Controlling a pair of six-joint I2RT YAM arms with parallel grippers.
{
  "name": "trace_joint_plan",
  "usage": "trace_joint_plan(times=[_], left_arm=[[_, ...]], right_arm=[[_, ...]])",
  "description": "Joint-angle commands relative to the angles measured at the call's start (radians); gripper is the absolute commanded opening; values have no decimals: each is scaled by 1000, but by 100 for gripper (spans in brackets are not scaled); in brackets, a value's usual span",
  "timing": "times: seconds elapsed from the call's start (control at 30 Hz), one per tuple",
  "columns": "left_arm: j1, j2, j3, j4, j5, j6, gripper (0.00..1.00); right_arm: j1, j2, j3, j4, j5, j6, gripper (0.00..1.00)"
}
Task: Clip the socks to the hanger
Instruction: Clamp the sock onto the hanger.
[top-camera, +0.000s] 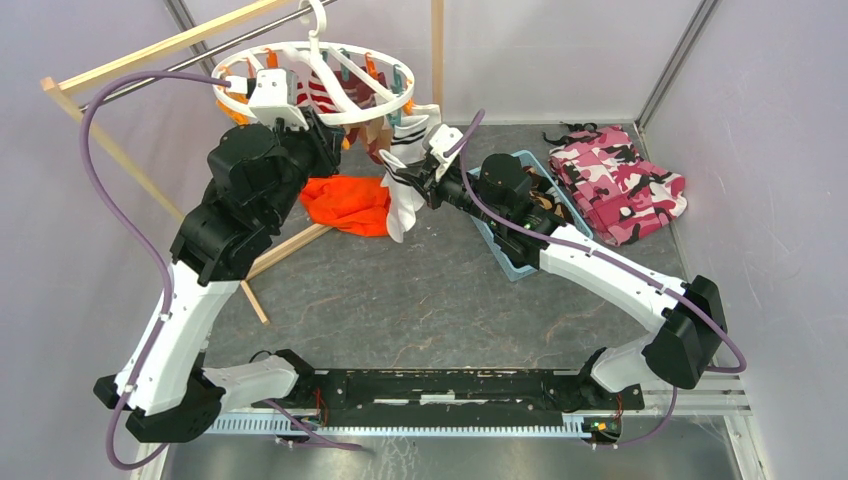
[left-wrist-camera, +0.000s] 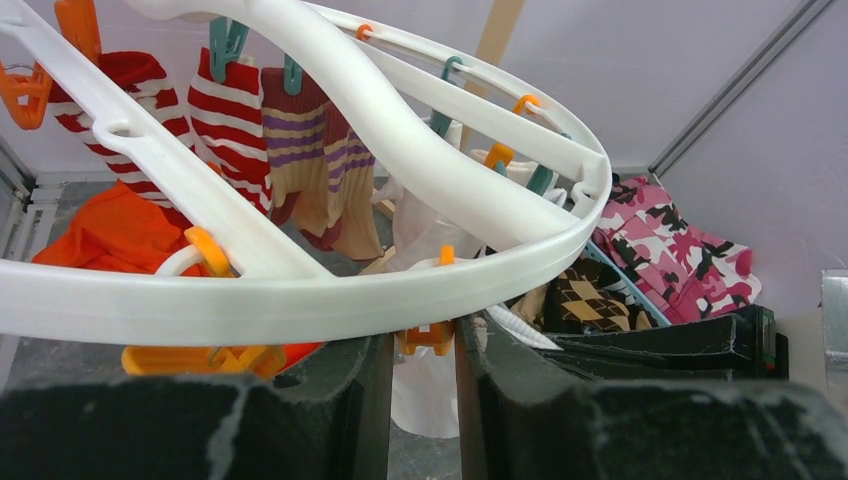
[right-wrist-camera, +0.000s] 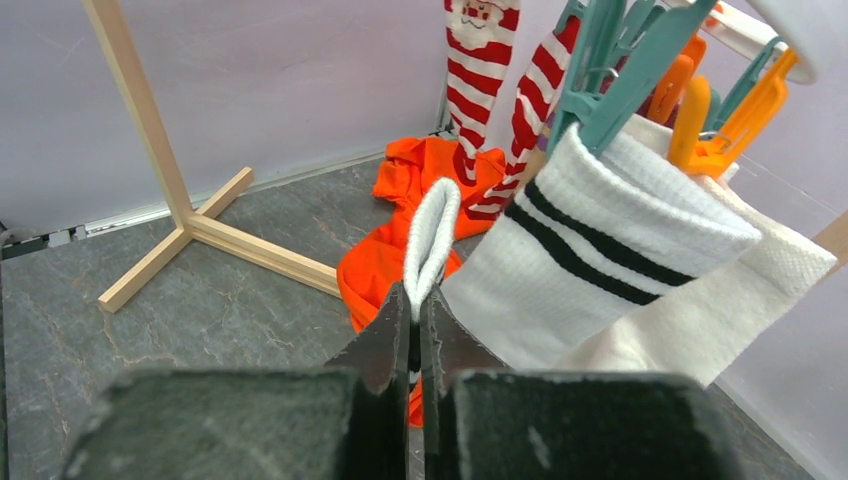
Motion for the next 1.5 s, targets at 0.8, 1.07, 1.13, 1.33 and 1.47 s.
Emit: trace_joint_plan(times=[0.8, 1.07, 1.13, 1.33, 1.47], left_arm=[[7, 5, 18, 8, -73, -144, 7], [7, 16, 19, 12, -69, -156, 7], [7, 20, 24, 12, -65, -155, 7], [7, 25, 28, 12, -63, -153, 7], [7, 25, 27, 12, -65, -156, 7]], right_arm=[[189, 78, 244, -32, 287, -91, 0], [191, 96, 258, -10, 286, -93, 0], [191, 99, 259, -4, 286, -91, 0], [192, 103, 270, 8, 281, -90, 0], [194, 108, 280, 10, 276, -88, 0]])
